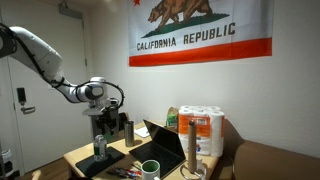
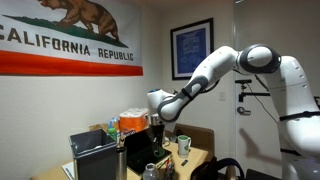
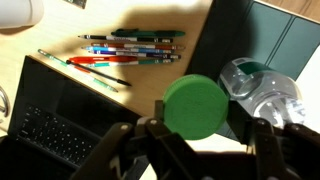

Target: Pick the green lid on the table and put it on the bottle

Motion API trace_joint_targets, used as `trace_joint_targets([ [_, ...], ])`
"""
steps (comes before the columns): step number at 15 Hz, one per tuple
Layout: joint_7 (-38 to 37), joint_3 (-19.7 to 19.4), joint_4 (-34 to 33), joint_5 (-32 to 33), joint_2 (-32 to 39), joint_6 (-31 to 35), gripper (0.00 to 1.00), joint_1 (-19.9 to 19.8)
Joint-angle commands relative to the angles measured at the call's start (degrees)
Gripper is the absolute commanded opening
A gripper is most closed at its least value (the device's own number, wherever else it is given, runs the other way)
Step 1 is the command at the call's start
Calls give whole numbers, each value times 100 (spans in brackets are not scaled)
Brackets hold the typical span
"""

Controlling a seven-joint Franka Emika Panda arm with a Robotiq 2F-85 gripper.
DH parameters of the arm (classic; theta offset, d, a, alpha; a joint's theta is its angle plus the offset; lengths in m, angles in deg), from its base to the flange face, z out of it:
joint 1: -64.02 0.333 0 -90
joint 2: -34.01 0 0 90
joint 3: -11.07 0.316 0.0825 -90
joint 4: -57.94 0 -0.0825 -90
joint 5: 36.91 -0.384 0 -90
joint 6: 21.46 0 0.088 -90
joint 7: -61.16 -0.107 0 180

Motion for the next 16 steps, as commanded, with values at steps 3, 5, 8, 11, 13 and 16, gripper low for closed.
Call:
trace_joint_targets([
  [3,107,338,355,-81,-550,-328,39,20],
  [5,184,450,364,-131,-541,-344,39,30],
  [8,286,573,356,-175,-452,-304,39,39],
  [11,420,629,310,-188,-351,-243,39,27],
  [13,538,638,254,-204,-278,-225,39,19],
  [16,711,648,185,-268,-145,-166,39,7],
])
